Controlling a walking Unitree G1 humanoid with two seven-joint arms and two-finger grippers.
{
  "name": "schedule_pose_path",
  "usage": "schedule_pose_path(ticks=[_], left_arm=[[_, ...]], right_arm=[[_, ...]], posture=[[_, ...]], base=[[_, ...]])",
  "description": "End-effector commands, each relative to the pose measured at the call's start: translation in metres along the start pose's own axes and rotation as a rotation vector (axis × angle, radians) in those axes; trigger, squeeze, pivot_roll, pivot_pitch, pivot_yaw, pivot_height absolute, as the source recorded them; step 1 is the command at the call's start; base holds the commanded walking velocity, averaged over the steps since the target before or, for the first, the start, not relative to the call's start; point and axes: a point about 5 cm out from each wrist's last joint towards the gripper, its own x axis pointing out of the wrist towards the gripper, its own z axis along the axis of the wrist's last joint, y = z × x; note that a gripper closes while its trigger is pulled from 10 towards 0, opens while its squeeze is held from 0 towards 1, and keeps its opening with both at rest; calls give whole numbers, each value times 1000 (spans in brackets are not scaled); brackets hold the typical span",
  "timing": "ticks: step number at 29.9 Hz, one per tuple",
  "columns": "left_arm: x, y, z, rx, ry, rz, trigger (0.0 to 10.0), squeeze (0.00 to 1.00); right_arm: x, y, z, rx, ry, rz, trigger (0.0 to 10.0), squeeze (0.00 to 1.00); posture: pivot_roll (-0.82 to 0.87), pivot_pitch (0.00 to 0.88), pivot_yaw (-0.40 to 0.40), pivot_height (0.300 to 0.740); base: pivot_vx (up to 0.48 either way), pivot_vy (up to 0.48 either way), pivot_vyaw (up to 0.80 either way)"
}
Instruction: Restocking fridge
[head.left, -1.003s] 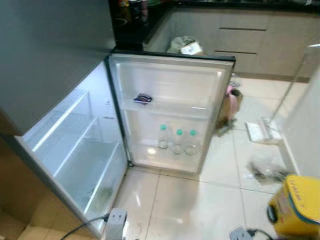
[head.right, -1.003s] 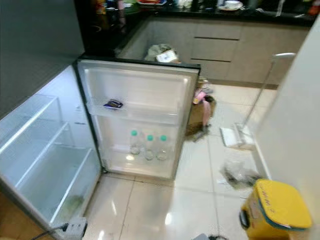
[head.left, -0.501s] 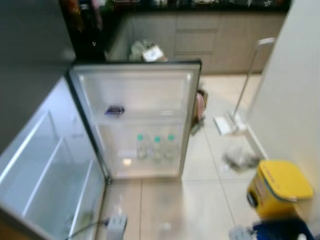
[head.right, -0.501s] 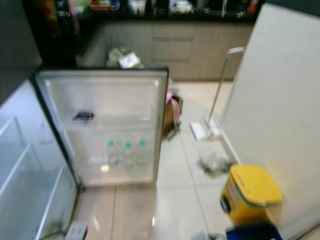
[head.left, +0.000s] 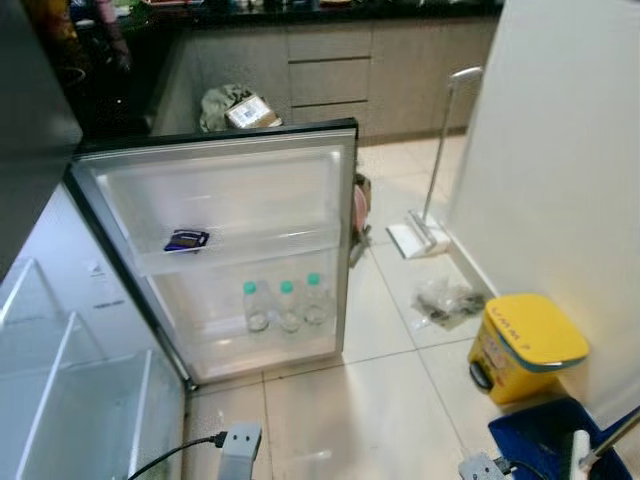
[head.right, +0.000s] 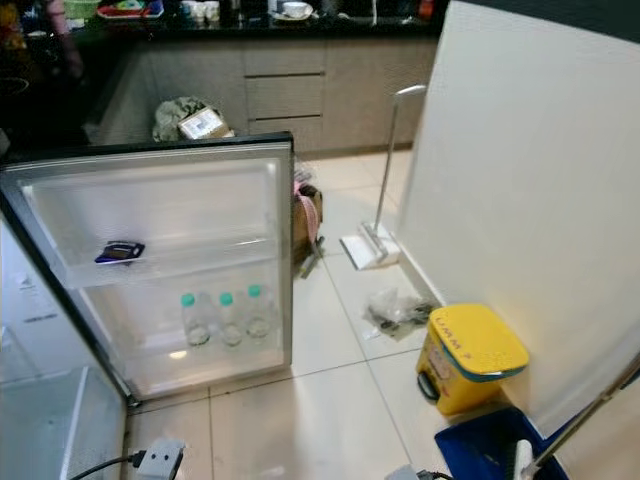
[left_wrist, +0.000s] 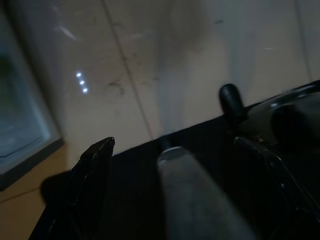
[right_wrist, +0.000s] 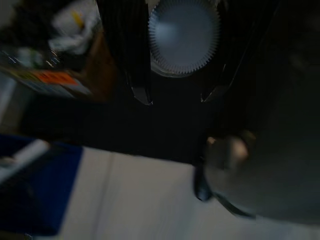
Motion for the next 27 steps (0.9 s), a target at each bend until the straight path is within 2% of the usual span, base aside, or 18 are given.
schedule_pose_path(ticks=[1,9,19,27], left_arm=[[0,-1,0,8,8,-2,10000,0],[0,-1,-1,-15,3,-2,10000,0],[0,0,-3,56,33,1,10000,0],[-1,0,-5,56,37,3,10000,0]], right_arm=[[0,-3,2,20,-17,-1,10000,0],[-1,-4,2,32,-24,1,10000,0],[0,-3,4,24,-24,2,10000,0],[0,-2,7,19,-28,5,10000,0]], posture=[[-134,0,28,740],[-134,0,27,740],[-134,0,29,740],[-127,0,26,740]], base=[[0,0,0],[0,0,0],[0,0,0],[305,0,0]])
